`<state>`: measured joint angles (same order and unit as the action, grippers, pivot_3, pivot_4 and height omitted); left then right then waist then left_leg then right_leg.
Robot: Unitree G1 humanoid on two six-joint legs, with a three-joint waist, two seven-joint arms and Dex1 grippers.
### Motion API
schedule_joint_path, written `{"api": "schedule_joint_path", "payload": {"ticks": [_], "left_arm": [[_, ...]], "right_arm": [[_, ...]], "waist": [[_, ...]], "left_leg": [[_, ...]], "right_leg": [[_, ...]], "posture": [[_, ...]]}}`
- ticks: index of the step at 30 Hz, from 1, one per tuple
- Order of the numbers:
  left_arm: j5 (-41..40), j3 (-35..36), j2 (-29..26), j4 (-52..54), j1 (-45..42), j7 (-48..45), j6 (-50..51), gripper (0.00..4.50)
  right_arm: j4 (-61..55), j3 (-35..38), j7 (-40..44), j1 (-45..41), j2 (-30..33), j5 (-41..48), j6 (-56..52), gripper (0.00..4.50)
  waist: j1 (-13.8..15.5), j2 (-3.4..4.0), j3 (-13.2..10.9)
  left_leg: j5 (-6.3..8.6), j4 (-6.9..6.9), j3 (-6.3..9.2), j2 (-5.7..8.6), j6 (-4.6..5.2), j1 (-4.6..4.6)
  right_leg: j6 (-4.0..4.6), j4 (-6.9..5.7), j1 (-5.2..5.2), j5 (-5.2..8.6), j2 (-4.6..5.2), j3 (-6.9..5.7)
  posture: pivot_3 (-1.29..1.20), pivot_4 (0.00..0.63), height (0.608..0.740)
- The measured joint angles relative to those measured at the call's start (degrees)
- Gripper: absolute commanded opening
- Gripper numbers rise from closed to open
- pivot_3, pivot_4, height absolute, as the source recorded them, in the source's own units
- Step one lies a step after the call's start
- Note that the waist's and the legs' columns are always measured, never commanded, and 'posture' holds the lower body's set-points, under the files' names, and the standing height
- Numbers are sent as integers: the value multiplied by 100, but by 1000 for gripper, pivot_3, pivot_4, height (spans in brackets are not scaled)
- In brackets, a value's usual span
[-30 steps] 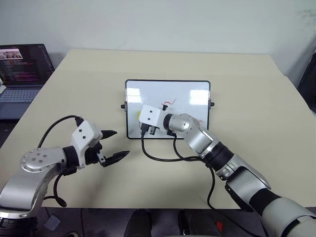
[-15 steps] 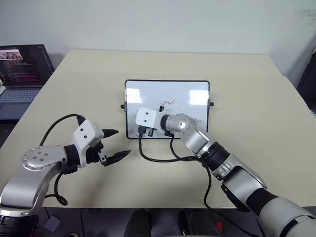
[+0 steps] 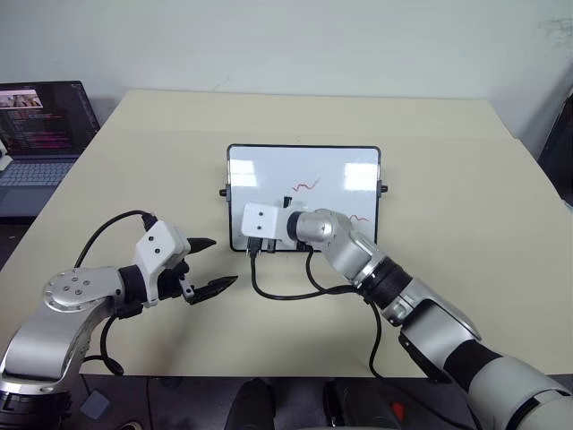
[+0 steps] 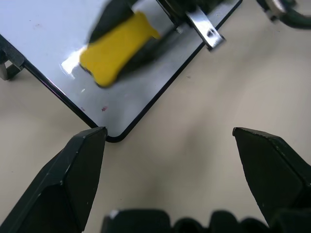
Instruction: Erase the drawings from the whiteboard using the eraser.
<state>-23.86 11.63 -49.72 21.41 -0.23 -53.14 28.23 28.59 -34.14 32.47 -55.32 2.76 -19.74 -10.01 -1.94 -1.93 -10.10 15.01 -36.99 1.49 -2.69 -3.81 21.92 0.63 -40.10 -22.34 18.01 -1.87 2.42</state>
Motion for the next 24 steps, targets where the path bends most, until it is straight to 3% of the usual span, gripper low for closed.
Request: {"api": "schedule_joint_path", "payload": {"ticks": [9,17,24], "left_arm": [[-1,-15,1,-1,-24,-7,-8,4500],[-3,-17,1,-1,-26,-27,-8,4500],[-2,-22,1,-2,-50,-39,-8,4500]], "right_arm": [[-339,-264,779,111,396,-218,79,1123],[-47,-143,200,-70,292,-372,200,1123],[-431,-197,880,91,640,-381,160,1123]], "waist": [[8,-1,1],[18,0,0],[22,-1,1]], "left_leg": [[0,0,-2,1,1,-6],[-2,-5,3,2,1,-10],[-1,-4,0,4,1,-9]], "right_leg": [[0,0,4,0,2,2],[5,-17,4,-3,0,-2],[4,-12,5,-3,2,0]], "posture": [[0,150,740],[0,150,740],[0,150,740]]}}
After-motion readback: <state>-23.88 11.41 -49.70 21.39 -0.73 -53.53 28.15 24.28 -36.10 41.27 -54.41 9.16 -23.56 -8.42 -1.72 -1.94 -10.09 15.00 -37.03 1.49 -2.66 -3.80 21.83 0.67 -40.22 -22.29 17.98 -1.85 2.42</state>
